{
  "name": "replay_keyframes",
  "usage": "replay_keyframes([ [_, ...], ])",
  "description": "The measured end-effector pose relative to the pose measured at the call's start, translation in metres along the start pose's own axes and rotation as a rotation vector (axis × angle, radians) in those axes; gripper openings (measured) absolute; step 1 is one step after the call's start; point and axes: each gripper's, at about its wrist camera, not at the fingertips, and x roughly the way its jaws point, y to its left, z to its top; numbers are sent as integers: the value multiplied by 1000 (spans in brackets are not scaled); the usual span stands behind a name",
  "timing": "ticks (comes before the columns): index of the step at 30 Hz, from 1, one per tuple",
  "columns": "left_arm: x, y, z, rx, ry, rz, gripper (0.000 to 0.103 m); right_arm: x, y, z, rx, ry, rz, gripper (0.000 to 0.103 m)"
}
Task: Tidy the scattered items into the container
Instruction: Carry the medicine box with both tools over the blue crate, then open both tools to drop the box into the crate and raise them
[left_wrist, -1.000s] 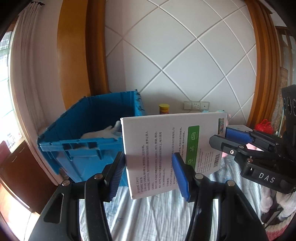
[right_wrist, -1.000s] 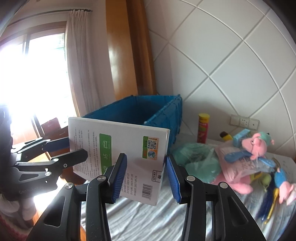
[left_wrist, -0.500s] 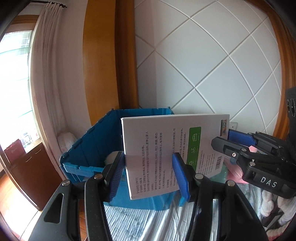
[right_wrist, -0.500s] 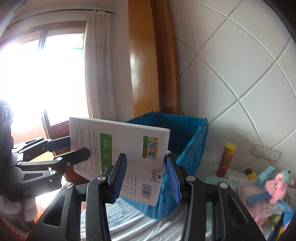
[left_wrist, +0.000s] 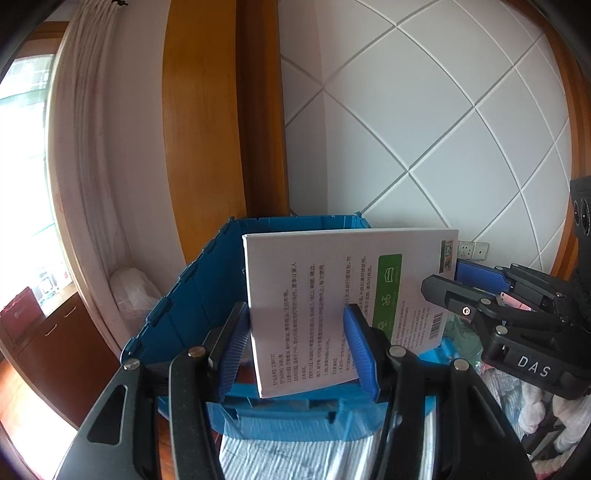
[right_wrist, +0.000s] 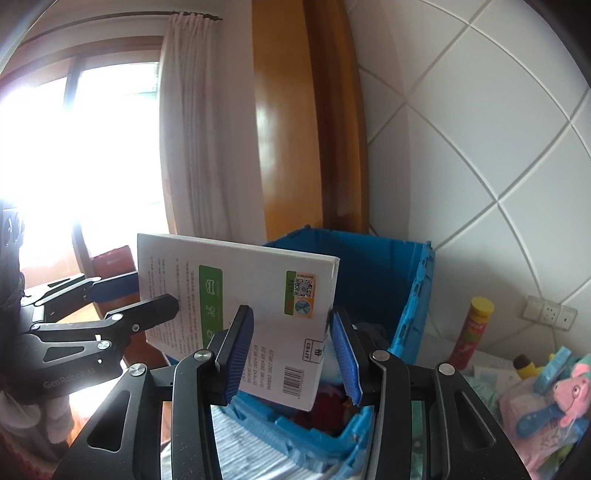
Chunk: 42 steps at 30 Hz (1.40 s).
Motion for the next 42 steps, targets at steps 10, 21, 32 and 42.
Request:
replay_keyframes([
  [10,80,45,-3,12,78,-87,52,83,4,1,58,78,-80,44],
  [21,133,59,-16,-2,158,-121,52,131,2,-6,75,161,-109,44],
  [32,156,65,-24,-10,209,-116,52,153,3,-13,82,215,-110,44],
  [42,168,67,-28,-34,256,-121,74,158,3,-12,85,239,-129,54],
])
